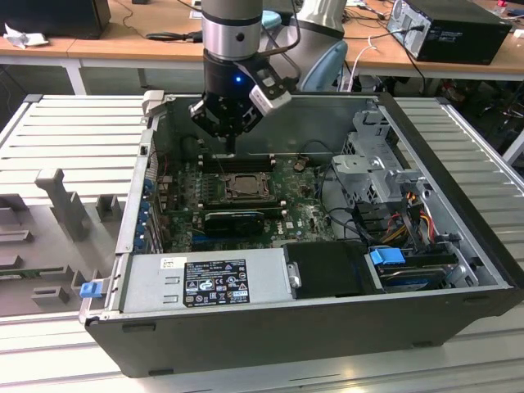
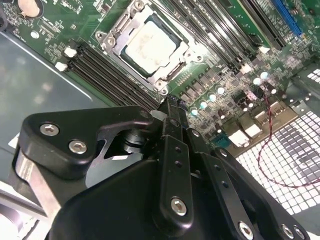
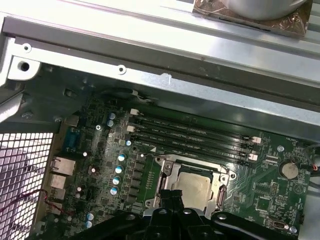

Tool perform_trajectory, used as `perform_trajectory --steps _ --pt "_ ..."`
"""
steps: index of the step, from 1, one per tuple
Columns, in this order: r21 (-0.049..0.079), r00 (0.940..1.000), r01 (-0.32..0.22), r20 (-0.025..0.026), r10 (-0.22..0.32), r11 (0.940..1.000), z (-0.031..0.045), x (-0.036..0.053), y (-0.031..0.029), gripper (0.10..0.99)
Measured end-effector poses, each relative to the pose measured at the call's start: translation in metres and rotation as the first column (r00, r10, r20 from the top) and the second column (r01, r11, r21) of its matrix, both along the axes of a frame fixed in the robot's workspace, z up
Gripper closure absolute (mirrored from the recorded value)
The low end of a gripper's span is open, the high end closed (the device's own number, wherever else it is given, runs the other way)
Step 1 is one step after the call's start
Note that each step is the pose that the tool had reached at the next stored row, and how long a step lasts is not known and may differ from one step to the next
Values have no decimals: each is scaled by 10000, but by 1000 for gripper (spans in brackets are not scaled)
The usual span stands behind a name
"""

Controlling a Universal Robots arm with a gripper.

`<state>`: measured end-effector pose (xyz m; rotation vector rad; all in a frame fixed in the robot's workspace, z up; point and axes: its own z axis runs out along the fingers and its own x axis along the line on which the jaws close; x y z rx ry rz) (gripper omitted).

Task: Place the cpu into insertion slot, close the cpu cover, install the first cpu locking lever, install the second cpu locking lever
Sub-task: 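Install the first cpu locking lever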

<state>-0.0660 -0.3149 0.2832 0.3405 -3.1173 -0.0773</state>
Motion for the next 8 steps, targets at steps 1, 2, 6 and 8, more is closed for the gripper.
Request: perform_trajectory --steps 1,2,6,8 --pt "1 10000 1 1 -1 10000 -2 -12 0 980" --pt "1 10000 1 0 -1 10000 -3 -23 0 980" --pt "9 10000 -1 -1 1 10000 -38 -114 0 980" --pt "9 10000 1 0 -1 10000 -65 -203 0 980"
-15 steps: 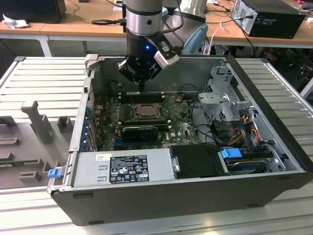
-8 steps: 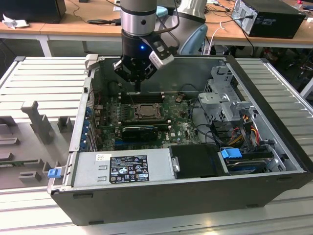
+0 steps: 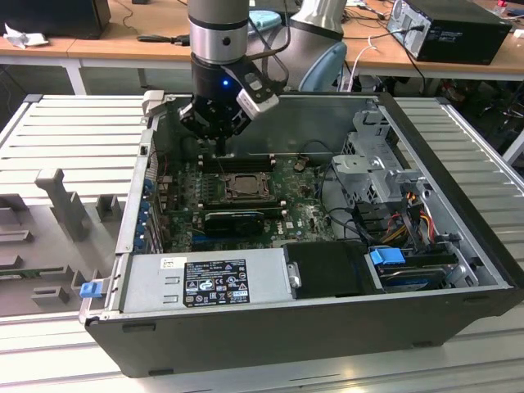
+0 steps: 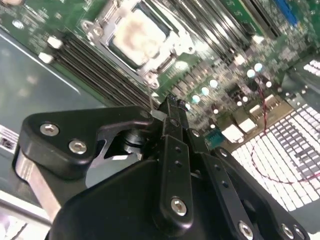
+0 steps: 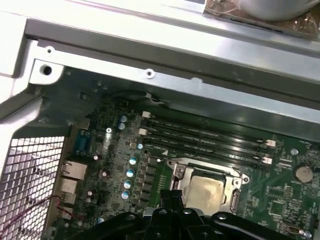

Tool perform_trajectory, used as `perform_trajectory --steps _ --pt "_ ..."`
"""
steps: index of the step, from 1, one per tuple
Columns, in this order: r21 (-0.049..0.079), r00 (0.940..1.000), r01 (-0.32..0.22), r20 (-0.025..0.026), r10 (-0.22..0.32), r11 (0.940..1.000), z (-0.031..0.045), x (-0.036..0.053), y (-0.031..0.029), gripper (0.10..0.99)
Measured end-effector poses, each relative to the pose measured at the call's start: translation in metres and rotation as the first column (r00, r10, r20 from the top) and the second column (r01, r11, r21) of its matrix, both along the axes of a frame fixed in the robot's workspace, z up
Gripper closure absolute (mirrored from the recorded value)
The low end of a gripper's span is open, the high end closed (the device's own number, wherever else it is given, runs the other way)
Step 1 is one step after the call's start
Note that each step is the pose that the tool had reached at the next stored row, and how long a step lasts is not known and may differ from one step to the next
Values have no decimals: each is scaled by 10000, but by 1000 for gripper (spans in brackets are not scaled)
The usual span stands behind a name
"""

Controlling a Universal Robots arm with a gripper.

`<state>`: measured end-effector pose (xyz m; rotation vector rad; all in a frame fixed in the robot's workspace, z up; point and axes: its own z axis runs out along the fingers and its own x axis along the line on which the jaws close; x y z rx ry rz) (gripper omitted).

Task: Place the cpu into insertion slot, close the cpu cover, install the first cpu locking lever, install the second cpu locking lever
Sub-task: 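Install the first cpu locking lever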

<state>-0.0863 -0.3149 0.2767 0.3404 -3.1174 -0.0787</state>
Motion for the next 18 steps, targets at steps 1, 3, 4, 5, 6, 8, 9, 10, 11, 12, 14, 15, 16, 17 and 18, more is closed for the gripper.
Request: perform_trajectory --steps 1,3,4,5,6,8,9,10,11,12,14,15,16,17,18 --pt "0 10000 -1 0 1 10000 -12 -33 0 980" --pt "1 10000 82 0 -82 10000 -50 -117 7 980" --pt "1 9998 223 0 -223 9998 -69 -124 8 980" --pt "1 9995 327 0 -327 9995 -82 -130 9 980" --pt "1 9993 369 0 -369 9993 -90 -140 10 980" --pt "53 9992 408 -2 -408 9992 -122 -209 23 980" --pt "70 9992 412 -4 -412 9991 -133 -213 39 980" --pt "78 9991 413 -3 -413 9991 -144 -213 61 980" --pt "80 9991 413 -4 -413 9991 -153 -213 89 980" --pt "79 9991 412 -4 -412 9991 -157 -212 111 980" --pt "80 9991 416 -3 -416 9991 -167 -213 176 980" --pt "78 9991 414 -5 -414 9991 -173 -213 212 980" --pt "80 9991 416 -4 -416 9991 -177 -209 227 980" --pt "80 9991 415 -4 -415 9991 -178 -200 228 980" --pt "79 9991 416 -5 -416 9991 -178 -196 228 980"
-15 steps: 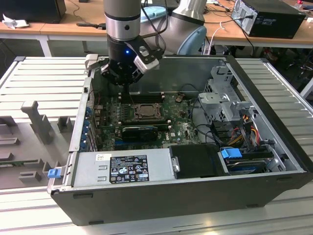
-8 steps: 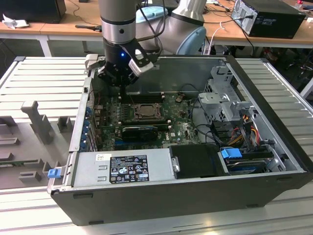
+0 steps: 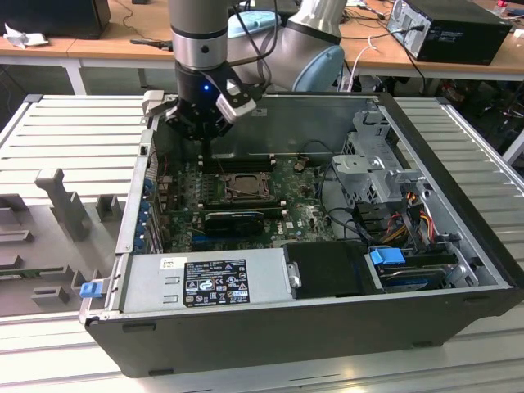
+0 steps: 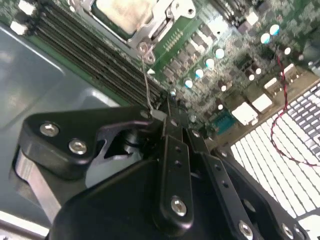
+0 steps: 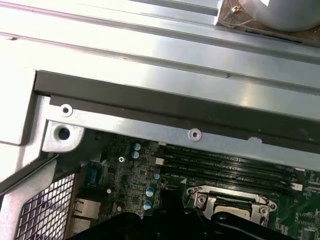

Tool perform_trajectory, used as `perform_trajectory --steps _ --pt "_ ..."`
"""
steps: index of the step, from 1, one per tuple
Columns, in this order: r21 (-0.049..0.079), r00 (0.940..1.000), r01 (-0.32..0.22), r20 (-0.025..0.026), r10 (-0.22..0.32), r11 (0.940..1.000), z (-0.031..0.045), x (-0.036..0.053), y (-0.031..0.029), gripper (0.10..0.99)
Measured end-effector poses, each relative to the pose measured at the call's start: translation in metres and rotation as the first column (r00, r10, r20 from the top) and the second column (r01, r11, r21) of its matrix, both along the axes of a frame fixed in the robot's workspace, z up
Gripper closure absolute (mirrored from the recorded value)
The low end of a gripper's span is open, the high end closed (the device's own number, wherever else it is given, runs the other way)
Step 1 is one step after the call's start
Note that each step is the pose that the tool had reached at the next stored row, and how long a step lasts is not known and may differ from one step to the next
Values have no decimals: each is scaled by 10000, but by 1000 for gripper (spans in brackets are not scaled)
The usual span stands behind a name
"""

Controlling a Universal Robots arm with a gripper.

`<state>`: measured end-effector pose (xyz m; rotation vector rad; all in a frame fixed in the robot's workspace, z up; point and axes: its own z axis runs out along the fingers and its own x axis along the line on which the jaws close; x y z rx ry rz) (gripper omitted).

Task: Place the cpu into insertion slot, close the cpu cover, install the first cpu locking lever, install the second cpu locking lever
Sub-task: 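Install the first cpu locking lever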

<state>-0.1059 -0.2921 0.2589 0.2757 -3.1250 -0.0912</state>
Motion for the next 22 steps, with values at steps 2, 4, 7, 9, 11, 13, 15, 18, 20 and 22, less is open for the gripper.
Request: perform_trajectory --steps 2,4,7,9,11,13,15,18,20,22 --pt "1 10000 3 1 -3 10000 -1 7 0 980" --pt "1 10000 3 0 -3 10000 -1 19 1 980" --pt "1 10000 3 1 -3 10000 -1 80 1 980" --pt "2 10000 4 1 -4 10000 -2 112 1 980" --pt "2 10000 3 1 -3 10000 -3 142 1 980" --pt "2 10000 3 1 -3 10000 -4 173 1 980" --pt "-1 10000 4 1 -4 10000 -4 213 1 980" --pt "-18 10000 3 0 -3 10000 -5 244 1 980" --pt "-37 10000 3 1 -3 10000 -6 282 1 980" --pt "-49 10000 4 1 -4 10000 -8 308 1 980"
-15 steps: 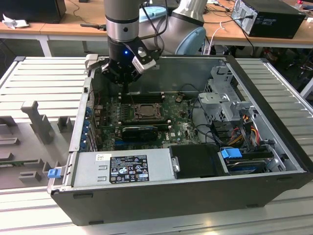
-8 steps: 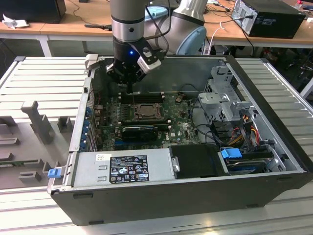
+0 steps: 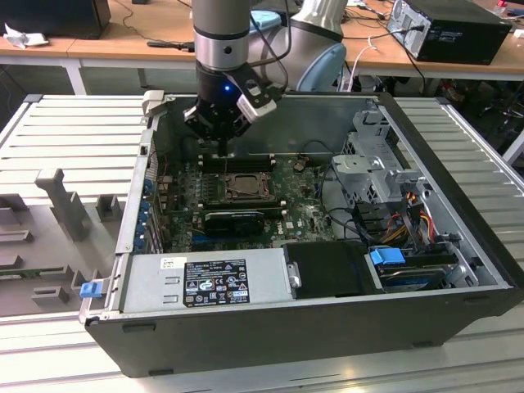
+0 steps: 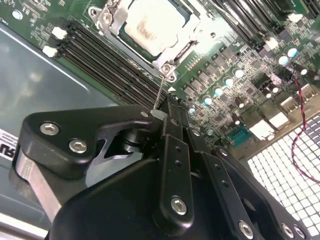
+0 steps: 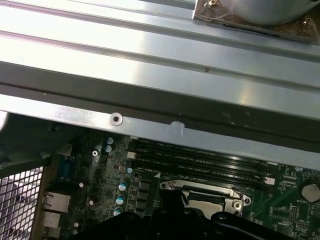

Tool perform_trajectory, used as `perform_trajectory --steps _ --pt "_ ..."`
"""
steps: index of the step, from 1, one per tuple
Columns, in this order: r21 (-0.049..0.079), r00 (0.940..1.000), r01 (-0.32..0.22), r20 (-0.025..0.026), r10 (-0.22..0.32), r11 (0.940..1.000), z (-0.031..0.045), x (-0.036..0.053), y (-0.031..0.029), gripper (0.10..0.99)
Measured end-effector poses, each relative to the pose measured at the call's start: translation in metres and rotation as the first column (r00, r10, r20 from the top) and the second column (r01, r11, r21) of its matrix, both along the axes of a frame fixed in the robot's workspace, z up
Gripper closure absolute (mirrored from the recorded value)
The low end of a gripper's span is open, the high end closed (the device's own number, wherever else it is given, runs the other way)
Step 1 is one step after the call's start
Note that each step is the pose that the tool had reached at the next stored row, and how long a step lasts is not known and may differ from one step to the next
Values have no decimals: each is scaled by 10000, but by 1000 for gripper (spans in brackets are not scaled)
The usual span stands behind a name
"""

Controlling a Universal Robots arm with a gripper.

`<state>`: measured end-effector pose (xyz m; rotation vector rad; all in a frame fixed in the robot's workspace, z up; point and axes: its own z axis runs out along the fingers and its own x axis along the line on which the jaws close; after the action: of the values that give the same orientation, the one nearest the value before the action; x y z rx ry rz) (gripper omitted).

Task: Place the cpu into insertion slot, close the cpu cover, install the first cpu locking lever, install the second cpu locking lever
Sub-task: 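Install the first cpu locking lever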

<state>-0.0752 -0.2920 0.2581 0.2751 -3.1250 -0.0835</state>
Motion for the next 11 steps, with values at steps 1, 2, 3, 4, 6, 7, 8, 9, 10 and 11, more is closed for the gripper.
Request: perform_trajectory --steps 1,2,3,4,6,7,8,9,10,11 --pt "-6 10000 0 0 0 10000 0 11 0 980" --pt "-15 10000 1 0 -1 10000 -1 26 0 980" --pt "-19 10000 1 0 -1 10000 -1 36 0 980" --pt "-28 10000 0 0 0 10000 -2 64 0 980" --pt "-33 10000 2 0 -2 10000 -3 106 0 980" --pt "-33 10000 2 0 -2 10000 -3 119 0 980" --pt "-33 10000 4 0 -4 10000 -3 127 0 980" --pt "-33 10000 7 0 -7 10000 -3 129 0 980" --pt "-33 10000 9 0 -9 10000 -3 129 0 980" --pt "-32 10000 11 0 -11 10000 -4 130 0 980"
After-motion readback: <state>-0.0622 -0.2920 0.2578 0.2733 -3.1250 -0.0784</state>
